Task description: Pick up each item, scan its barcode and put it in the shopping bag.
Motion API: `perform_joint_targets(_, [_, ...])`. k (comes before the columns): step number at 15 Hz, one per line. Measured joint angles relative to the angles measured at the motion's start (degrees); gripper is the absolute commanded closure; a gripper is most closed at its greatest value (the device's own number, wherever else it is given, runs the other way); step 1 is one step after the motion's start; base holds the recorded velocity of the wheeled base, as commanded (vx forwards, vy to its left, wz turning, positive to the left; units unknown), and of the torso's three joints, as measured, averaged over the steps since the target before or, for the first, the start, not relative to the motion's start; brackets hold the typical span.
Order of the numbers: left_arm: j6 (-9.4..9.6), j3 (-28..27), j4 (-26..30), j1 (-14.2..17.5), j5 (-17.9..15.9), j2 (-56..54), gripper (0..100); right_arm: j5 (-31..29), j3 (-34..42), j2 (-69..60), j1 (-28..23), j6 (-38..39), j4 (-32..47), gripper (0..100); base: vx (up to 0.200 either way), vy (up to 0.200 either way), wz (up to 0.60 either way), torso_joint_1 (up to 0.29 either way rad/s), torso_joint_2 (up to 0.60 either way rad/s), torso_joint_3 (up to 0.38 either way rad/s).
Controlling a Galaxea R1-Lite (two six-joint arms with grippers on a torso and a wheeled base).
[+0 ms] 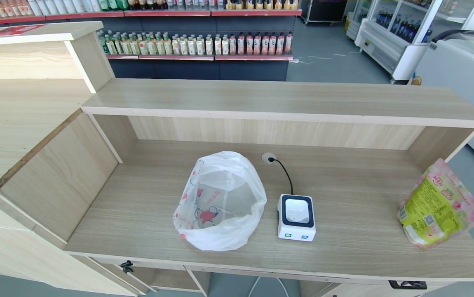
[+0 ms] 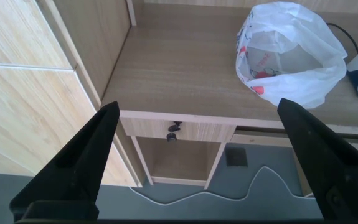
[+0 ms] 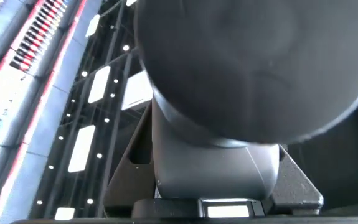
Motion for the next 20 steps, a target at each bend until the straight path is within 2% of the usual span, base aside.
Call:
perform_joint_targets(4, [0.00, 0.0, 0.0, 0.0, 0.0, 0.0, 0, -0.3, 1.1, -1.4, 0.2, 1.0, -4.1, 100, 0.000, 0.000, 0.00, 0.000, 0.00, 0.000])
perform_joint_targets(20, [0.00, 0.0, 0.0, 0.0, 0.0, 0.0, 0, 1.1, 2.2, -7.7, 2.8, 5.2, -2.0, 100, 0.000, 0.000, 0.00, 0.000, 0.00, 0.000])
